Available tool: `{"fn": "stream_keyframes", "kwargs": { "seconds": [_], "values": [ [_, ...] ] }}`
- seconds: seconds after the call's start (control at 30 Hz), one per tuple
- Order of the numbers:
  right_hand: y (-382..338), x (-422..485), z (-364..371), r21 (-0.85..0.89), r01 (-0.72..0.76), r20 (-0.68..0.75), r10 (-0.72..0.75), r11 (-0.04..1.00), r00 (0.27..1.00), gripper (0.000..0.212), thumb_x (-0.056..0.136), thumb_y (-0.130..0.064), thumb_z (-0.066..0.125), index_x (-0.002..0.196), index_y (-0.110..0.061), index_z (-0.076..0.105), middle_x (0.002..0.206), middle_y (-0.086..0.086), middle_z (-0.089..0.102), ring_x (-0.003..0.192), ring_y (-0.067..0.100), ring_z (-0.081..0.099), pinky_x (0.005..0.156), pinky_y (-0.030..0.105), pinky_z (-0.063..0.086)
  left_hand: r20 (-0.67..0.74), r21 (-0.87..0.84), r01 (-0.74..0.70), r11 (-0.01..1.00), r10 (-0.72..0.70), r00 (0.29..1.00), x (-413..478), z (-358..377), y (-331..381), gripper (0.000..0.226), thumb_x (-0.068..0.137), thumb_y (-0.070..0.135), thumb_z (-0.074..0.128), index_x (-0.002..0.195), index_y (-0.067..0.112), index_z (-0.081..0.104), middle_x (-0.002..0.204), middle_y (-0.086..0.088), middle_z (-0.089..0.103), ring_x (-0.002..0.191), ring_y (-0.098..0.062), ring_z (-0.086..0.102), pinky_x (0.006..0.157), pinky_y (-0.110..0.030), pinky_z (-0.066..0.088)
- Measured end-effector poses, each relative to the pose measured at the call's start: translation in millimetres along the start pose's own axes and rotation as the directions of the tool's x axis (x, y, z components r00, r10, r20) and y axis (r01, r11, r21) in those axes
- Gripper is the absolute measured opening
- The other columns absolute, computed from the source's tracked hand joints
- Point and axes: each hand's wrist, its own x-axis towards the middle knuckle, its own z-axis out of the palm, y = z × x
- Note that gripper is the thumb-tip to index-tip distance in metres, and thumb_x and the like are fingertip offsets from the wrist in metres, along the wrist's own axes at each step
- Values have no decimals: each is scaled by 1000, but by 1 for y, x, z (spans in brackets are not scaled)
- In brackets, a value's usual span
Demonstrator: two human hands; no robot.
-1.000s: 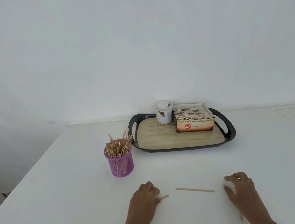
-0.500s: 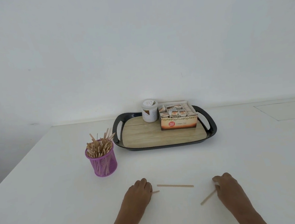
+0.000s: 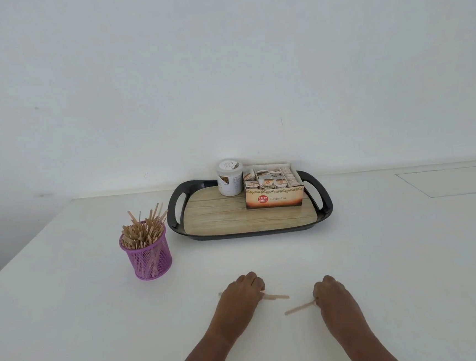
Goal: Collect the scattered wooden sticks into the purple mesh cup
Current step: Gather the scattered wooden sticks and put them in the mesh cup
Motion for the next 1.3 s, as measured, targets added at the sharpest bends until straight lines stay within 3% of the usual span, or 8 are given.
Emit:
{"fn": "stream_keyframes", "kwargs": {
  "seconds": [0.17, 0.47, 0.6, 0.7, 0.8, 1.03, 1.17, 1.3],
  "values": [
    [0, 4, -2, -9, 42, -8, -42, 999, 999, 46, 90, 4, 35, 60, -23, 14, 91, 1, 28, 87, 10, 32, 67, 19, 31, 69, -26, 63, 998, -61, 996, 5, 6, -6, 25, 96, 16, 38, 115, 13, 54, 120, -2, 50, 109, -17, 49, 82, -31, 46],
    [-4, 5, 1, -114, 75, -18, -77, 991, 997, 36, 87, 7, 41, 116, -13, 44, 118, -1, 43, 107, 12, 46, 73, 20, 42, 118, 110, 91, 990, -104, 987, 6, -2, -3, 18, 95, 12, 40, 104, 10, 55, 113, -6, 54, 104, -20, 51, 77, -31, 46],
    [-5, 7, 4, -137, 84, -30, -88, 987, 996, 38, 87, 8, 39, 119, -12, 41, 124, 1, 42, 108, 11, 44, 76, 17, 43, 110, 299, 15, 954, -50, 993, -2, -14, 2, 33, 42, 41, 87, 54, 25, 62, 54, 10, 59, 48, 3, 54, 36, -10, 37],
    [-7, 12, 3, -62, 103, -2, -103, 993, 995, 36, 87, 7, 33, 103, -23, 43, 103, -1, 43, 108, 13, 45, 72, 20, 40, 72, 130, 53, 990, -63, 995, -10, -16, -4, 25, 62, 38, 81, 70, 22, 63, 63, 8, 64, 56, -2, 59, 46, -14, 45],
    [-14, 20, -1, 90, 113, 21, -115, 990, 993, 41, 89, 3, 34, 67, -30, 24, 83, -3, 39, 89, 14, 41, 69, 19, 32, 30, -136, 214, 967, -212, 977, -11, -20, -20, 16, 98, 20, 36, 105, 14, 48, 99, -4, 66, 85, -19, 59, 67, -26, 41],
    [-81, 35, -19, 567, 220, -56, -229, 794, 972, 19, 91, -1, 43, 101, -14, 53, 80, 3, 56, 72, 13, 52, 58, 14, 39, -314, -478, 203, 855, -382, 870, -19, -70, -62, 30, 96, 4, 38, 120, 16, 53, 82, -1, 58, 78, -13, 58, 66, -11, 40],
    [-132, 46, -40, 663, 337, -202, -274, 668, 940, 16, 89, -1, 46, 93, -10, 58, 72, 4, 59, 59, 7, 52, 51, 7, 39, -494, -592, 82, 801, -442, 749, -17, -115, -81, 24, 95, 1, 42, 106, 10, 61, 79, -2, 63, 81, -16, 61, 74, -7, 41],
    [-179, 61, -67, 722, 423, -311, -290, 547, 905, 13, 86, -3, 55, 90, -15, 51, 72, 1, 63, 63, 4, 58, 54, 4, 41, -555, -709, -6, 705, -553, 622, -12, -156, -109, 22, 95, 6, 45, 89, 25, 54, 74, 14, 66, 69, 10, 59, 62, -3, 42]
  ]
}}
